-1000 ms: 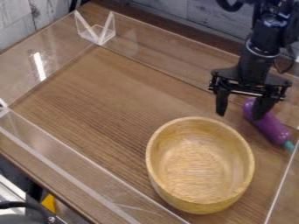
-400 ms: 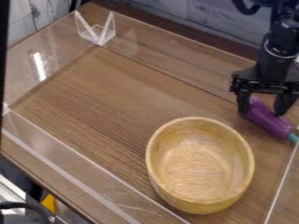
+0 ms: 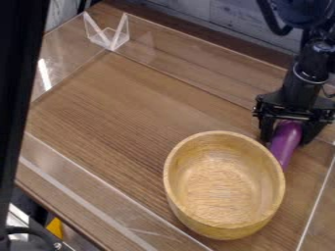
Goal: Put the purple eggplant in the brown bowl
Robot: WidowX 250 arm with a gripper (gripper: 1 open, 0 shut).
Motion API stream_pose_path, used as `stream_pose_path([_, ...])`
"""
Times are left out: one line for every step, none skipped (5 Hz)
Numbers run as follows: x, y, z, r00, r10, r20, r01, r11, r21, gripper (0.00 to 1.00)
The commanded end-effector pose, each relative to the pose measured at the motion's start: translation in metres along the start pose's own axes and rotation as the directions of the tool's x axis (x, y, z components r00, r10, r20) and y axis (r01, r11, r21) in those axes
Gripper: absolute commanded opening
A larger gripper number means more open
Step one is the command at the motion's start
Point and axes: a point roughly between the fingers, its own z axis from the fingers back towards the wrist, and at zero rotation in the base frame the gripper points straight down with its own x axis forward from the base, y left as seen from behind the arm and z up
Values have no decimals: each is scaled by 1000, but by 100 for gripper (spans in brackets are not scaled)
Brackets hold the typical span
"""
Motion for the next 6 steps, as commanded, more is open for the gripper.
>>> stream_pose_path([6,-7,19,999,-6,47,7,999,-36,0])
stream_pose_path([5,-4,27,999,-12,46,14,999,-37,0])
stream_pose_path([3,-1,35,999,-18,45,20,999,-38,0])
stream_pose_path([2,2,43,999,-25,43,27,999,-38,0])
stream_pose_path([1,6,55,999,-28,46,30,998,-49,0])
stream_pose_path([0,12,71,998,-33,57,37,997,-66,0])
